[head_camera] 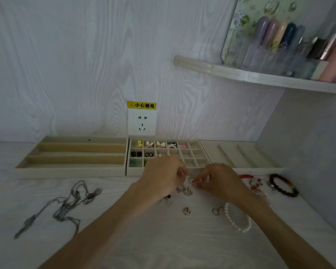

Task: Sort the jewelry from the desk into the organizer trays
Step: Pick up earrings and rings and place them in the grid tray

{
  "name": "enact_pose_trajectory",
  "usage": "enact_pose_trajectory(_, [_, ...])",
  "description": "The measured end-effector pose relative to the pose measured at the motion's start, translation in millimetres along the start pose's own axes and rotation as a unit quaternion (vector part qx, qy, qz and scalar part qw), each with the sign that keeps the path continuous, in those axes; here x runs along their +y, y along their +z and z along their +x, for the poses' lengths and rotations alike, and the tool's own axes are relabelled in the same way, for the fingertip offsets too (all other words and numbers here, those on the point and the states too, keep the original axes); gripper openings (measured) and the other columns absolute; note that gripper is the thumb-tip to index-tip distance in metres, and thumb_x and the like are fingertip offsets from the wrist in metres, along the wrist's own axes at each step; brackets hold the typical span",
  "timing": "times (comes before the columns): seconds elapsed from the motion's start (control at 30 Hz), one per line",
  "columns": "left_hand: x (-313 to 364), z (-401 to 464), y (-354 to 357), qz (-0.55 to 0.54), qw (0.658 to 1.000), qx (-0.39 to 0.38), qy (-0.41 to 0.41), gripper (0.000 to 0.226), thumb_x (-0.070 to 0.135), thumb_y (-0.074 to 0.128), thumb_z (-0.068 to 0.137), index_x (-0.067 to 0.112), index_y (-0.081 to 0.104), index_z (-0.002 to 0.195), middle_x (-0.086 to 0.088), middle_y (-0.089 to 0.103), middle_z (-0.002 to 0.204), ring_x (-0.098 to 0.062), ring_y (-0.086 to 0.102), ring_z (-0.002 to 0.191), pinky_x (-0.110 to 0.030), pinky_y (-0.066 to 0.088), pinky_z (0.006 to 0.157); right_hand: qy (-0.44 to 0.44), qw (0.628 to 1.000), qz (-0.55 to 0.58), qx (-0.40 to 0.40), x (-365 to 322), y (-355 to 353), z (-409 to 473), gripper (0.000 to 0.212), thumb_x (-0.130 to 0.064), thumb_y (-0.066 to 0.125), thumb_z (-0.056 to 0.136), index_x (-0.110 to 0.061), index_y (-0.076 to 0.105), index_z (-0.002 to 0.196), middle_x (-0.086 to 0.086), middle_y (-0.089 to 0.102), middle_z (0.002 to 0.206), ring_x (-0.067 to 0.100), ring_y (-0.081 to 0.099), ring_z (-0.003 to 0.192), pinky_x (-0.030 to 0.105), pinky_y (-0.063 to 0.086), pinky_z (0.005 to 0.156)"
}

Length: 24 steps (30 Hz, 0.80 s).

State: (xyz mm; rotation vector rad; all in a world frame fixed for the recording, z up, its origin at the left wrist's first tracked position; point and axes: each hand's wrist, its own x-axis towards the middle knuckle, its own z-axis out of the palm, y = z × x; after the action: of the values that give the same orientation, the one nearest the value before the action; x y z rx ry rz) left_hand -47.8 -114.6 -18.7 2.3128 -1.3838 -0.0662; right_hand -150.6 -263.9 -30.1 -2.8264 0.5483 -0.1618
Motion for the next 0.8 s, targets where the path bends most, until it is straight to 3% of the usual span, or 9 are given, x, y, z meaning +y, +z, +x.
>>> enact_pose_trajectory(0.07, [5.8, 3.1, 8.1, -0.004, 1.0, 0.006, -0.014, 0.021, 0.029, 0.06, 0.089, 0.03, 0.069, 0.108, 0.012, 0.07, 0.104, -0.008, 0.064, 0.098, -0.031, 0.051, 0.086, 0.01, 1.0, 0.002, 0.022, -0.7, 3.6, -3.6, 0.015, -0.036, 0.068, 0.08, -0.036, 0.074, 0.093, -0.007, 0.069, 0.087, 0.004, 0.054, 0.074, 0.018, 0.035, 0.07])
enact_pose_trajectory(0.13, [8.0, 6.5, 15.4, 0.004, 1.0, 0.008, -0.025, 0.021, 0.03, 0.061, 0.088, 0.031, 0.069, 0.107, 0.01, 0.07, 0.105, -0.011, 0.063, 0.101, -0.03, 0.051, 0.085, 0.021, 0.999, 0.014, 0.036, -0.4, 6.7, -5.8, 0.015, -0.033, 0.066, 0.082, -0.033, 0.074, 0.094, -0.005, 0.071, 0.089, 0.007, 0.058, 0.077, 0.019, 0.038, 0.07])
enact_pose_trajectory(0.27, [6.6, 11.1, 26.6, 0.006, 1.0, -0.007, -0.022, 0.021, 0.037, 0.059, 0.088, 0.033, 0.07, 0.106, 0.011, 0.068, 0.105, -0.012, 0.061, 0.101, -0.023, 0.042, 0.074, 0.044, 0.993, 0.104, 0.024, 7.2, 12.1, -5.1, 0.015, -0.031, 0.068, 0.081, -0.032, 0.075, 0.094, -0.007, 0.073, 0.089, -0.003, 0.052, 0.062, 0.014, 0.039, 0.063])
enact_pose_trajectory(0.43, [1.8, 10.6, 30.1, -0.035, 0.999, -0.001, -0.032, 0.023, 0.052, 0.064, 0.082, 0.037, 0.073, 0.097, 0.015, 0.07, 0.094, -0.006, 0.063, 0.09, -0.023, 0.047, 0.073, 0.045, 0.983, 0.18, 0.009, 12.2, 11.8, -6.1, 0.012, -0.028, 0.07, 0.081, -0.029, 0.076, 0.092, -0.008, 0.073, 0.085, -0.005, 0.051, 0.056, 0.008, 0.036, 0.056])
enact_pose_trajectory(0.6, [2.8, 10.1, 28.6, -0.07, 0.997, 0.034, -0.029, 0.014, 0.037, 0.065, 0.084, 0.034, 0.072, 0.096, 0.016, 0.071, 0.094, 0.001, 0.063, 0.088, -0.01, 0.038, 0.061, 0.039, 0.972, 0.23, 0.014, 13.6, 8.2, -9.2, 0.011, -0.027, 0.071, 0.08, -0.03, 0.075, 0.09, -0.007, 0.074, 0.082, -0.002, 0.053, 0.054, 0.01, 0.042, 0.054])
enact_pose_trajectory(0.67, [3.1, 11.1, 23.9, -0.1, 0.994, 0.033, -0.027, 0.013, 0.035, 0.064, 0.086, 0.031, 0.071, 0.097, 0.015, 0.071, 0.097, 0.002, 0.063, 0.086, -0.011, 0.044, 0.066, 0.025, 0.967, 0.252, 0.02, 9.8, 4.4, -9.6, 0.013, -0.025, 0.072, 0.08, -0.032, 0.075, 0.09, -0.003, 0.074, 0.082, 0.001, 0.052, 0.054, 0.01, 0.042, 0.054])
enact_pose_trajectory(0.8, [-4.5, 16.8, -3.8, -0.136, 0.99, 0.03, -0.022, 0.01, 0.031, 0.066, 0.086, 0.028, 0.07, 0.094, 0.01, 0.071, 0.097, -0.003, 0.064, 0.085, -0.028, 0.054, 0.082, -0.015, 0.967, 0.249, 0.049, -5.7, -6.3, 5.6, 0.02, -0.028, 0.073, 0.077, -0.028, 0.073, 0.098, -0.005, 0.071, 0.084, 0.002, 0.056, 0.068, 0.015, 0.045, 0.067])
